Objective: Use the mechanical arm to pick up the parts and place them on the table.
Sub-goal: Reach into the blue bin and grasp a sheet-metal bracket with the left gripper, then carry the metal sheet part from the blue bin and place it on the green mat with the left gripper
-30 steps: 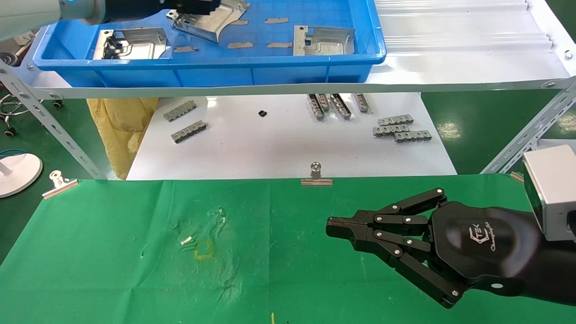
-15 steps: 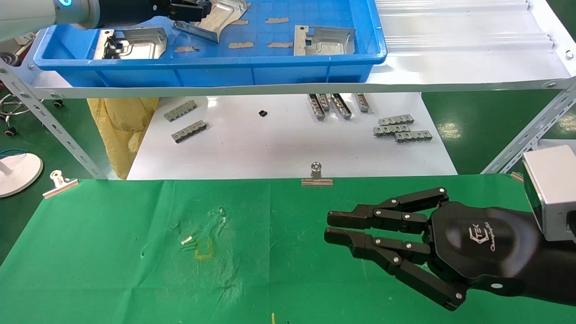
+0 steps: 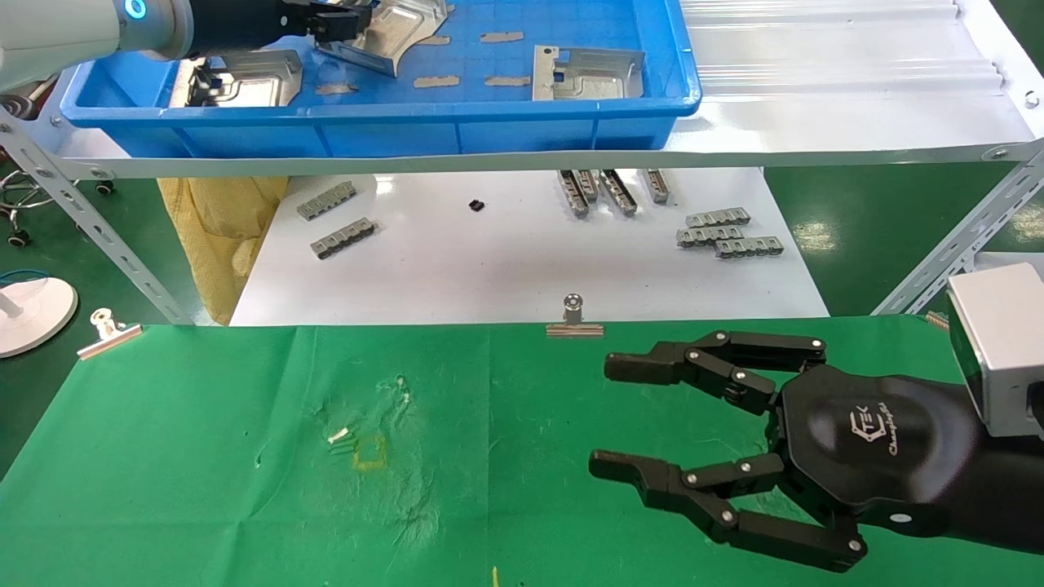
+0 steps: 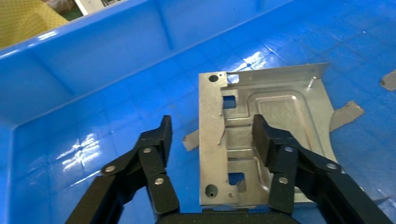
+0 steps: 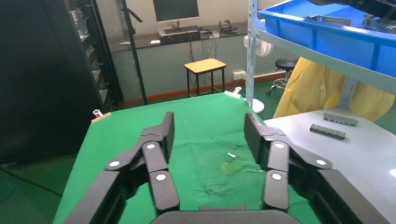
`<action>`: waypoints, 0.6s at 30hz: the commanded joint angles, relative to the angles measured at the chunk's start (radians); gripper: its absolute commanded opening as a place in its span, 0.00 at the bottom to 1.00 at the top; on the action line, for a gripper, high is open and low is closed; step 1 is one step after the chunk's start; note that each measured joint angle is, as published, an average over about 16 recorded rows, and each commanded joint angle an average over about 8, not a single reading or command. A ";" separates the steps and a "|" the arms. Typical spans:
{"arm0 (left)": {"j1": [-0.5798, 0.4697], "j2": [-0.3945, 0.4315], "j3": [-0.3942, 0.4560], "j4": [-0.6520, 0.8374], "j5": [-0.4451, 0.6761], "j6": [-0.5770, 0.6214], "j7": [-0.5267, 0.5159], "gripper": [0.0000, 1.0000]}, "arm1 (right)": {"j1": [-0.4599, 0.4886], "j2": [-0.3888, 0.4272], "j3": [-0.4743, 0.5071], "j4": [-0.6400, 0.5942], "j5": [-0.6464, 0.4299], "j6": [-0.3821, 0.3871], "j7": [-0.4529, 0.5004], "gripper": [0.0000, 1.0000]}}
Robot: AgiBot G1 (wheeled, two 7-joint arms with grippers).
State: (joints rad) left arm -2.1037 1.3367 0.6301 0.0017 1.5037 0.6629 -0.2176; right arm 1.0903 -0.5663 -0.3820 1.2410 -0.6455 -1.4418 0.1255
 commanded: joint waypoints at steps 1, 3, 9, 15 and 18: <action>0.001 0.000 0.002 -0.003 0.003 -0.008 -0.007 0.00 | 0.000 0.000 0.000 0.000 0.000 0.000 0.000 1.00; 0.003 0.000 0.005 -0.005 0.007 -0.010 -0.013 0.00 | 0.000 0.000 0.000 0.000 0.000 0.000 0.000 1.00; 0.008 0.002 0.013 -0.012 0.018 -0.010 -0.029 0.00 | 0.000 0.000 0.000 0.000 0.000 0.000 0.000 1.00; 0.010 0.002 0.016 -0.025 0.021 -0.011 -0.039 0.00 | 0.000 0.000 0.000 0.000 0.000 0.000 0.000 1.00; 0.008 0.001 0.011 -0.038 0.013 -0.006 -0.038 0.00 | 0.000 0.000 0.000 0.000 0.000 0.000 0.000 1.00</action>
State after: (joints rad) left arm -2.0985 1.3349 0.6361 -0.0364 1.5095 0.6647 -0.2528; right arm 1.0903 -0.5663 -0.3820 1.2410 -0.6455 -1.4418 0.1254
